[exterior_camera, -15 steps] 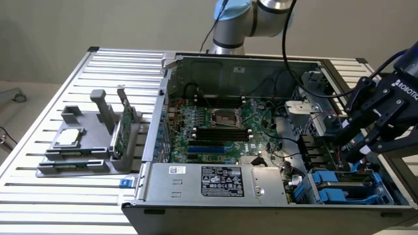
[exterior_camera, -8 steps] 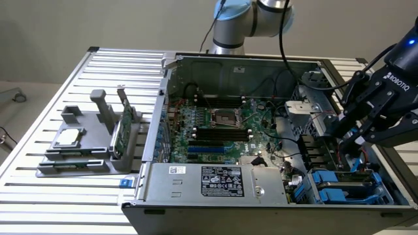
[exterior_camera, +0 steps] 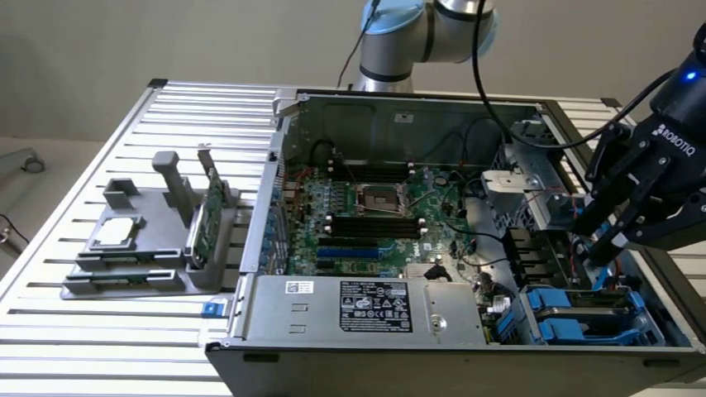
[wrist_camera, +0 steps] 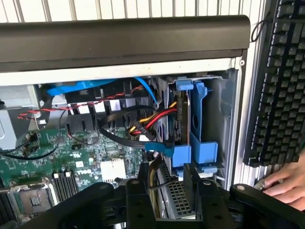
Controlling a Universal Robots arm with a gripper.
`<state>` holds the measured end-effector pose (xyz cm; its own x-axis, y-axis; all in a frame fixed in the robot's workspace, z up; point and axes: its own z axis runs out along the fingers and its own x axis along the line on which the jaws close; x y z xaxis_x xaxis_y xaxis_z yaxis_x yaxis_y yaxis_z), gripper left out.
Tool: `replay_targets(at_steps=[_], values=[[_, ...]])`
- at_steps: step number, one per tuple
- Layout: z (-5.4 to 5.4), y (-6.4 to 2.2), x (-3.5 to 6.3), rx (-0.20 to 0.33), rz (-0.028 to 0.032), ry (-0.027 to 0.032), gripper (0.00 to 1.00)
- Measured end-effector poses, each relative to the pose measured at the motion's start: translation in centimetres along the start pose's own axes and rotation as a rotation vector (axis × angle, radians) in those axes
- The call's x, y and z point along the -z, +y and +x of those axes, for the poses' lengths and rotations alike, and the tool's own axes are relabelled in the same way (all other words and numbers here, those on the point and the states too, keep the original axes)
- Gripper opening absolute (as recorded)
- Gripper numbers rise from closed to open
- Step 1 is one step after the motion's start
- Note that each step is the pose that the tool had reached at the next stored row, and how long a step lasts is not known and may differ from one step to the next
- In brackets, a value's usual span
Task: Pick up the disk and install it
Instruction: 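Insert the second disk wire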
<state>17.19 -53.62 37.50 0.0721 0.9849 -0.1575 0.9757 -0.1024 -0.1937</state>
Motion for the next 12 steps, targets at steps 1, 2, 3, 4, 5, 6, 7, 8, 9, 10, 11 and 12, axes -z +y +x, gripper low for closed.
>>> replay_targets(at_steps=[1,2,3,4,5,6,7,8,9,10,11,12], values=[[0.0,0.0,-0.01,-0.002,-0.0099,-0.0003,0.42],[0.0,0.0,-0.02,-0.003,-0.019,-0.0006,0.42],[0.01,0.01,-0.05,-0.004,-0.0262,0.0003,0.42],[0.0,0.01,-0.07,-0.005,-0.0308,0.0007,0.42],[0.0,0.01,-0.07,-0.005,-0.0347,0.001,0.42],[0.01,0.02,-0.07,-0.006,-0.0368,0.0011,0.42],[0.01,0.02,-0.07,-0.006,-0.0384,0.001,0.42],[0.01,0.01,-0.09,-0.006,-0.0406,0.0007,0.42],[0.01,0.0,-0.11,-0.007,-0.0441,0.0001,0.42],[0.01,-0.01,-0.13,-0.008,-0.0491,-0.0004,0.42],[0.02,-0.02,-0.17,-0.009,-0.0542,-0.0009,0.42],[0.02,-0.02,-0.22,-0.01,-0.0582,-0.0016,0.42]])
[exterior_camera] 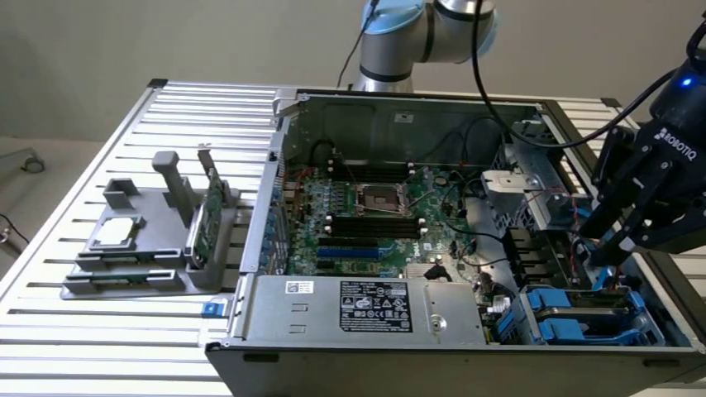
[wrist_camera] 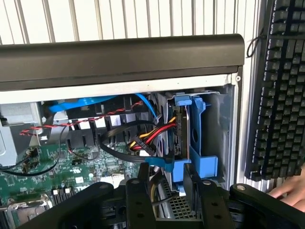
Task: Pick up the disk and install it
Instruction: 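Insert the second disk wire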
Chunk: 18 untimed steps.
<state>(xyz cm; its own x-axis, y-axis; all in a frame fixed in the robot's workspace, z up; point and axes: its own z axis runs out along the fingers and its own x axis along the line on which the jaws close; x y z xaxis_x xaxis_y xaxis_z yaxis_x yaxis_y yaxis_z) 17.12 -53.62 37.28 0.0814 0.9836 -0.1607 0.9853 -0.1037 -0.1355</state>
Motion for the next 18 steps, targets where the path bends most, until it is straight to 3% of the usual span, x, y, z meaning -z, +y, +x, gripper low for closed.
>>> replay_targets(at_steps=[4,10,18], values=[[0.01,-0.07,-0.11,-0.003,-0.0111,-0.0105,0.42],[-0.01,-0.34,-0.16,-0.007,-0.0165,-0.0344,0.42],[0.0,-0.48,-0.34,-0.01,-0.0197,-0.0472,0.42]])
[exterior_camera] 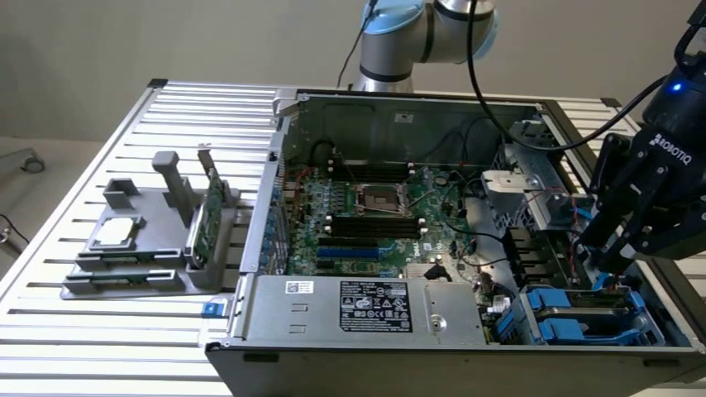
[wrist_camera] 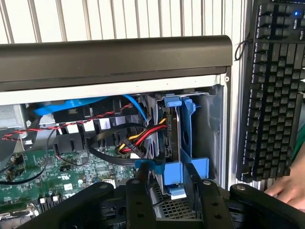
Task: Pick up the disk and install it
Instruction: 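Insert the second disk wire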
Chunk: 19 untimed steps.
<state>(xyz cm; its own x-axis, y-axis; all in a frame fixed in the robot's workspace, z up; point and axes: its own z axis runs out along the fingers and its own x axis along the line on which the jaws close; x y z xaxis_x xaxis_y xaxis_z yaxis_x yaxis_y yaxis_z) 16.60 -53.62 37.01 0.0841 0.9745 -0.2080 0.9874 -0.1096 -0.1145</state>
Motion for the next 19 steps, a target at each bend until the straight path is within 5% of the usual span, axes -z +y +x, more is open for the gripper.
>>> replay_targets(at_steps=[16,19], values=[[0.1,-0.13,-0.56,-0.003,-0.0039,-0.0183,0.42],[0.11,-0.14,-0.61,-0.003,-0.0041,-0.0213,0.27]])
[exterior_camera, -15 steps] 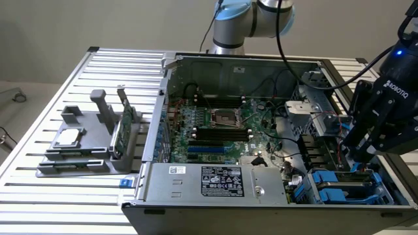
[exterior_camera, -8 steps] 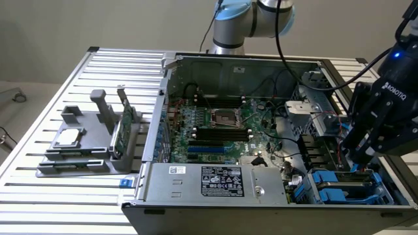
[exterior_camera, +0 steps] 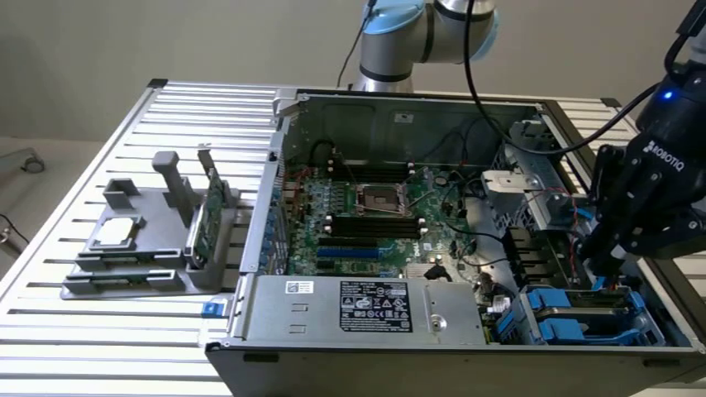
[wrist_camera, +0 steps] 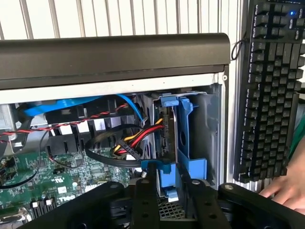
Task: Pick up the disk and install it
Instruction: 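Insert the second disk wire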
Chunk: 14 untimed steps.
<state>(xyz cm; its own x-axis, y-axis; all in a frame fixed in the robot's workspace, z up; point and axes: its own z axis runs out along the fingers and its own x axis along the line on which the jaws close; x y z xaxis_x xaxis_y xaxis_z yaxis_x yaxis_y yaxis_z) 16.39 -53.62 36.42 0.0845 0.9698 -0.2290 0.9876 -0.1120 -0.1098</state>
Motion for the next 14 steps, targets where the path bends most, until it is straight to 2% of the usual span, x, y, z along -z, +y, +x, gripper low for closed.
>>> replay_targets(at_steps=[1,3,8,14], values=[[0.0,0.0,-0.01,0.0,-0.0001,-0.001,0.27],[0.01,-0.01,-0.04,0.0,-0.0002,-0.0027,0.16],[0.02,-0.01,-0.11,-0.001,-0.0006,-0.007,0.16],[0.11,0.05,-0.63,-0.001,-0.0007,-0.0085,0.16]])
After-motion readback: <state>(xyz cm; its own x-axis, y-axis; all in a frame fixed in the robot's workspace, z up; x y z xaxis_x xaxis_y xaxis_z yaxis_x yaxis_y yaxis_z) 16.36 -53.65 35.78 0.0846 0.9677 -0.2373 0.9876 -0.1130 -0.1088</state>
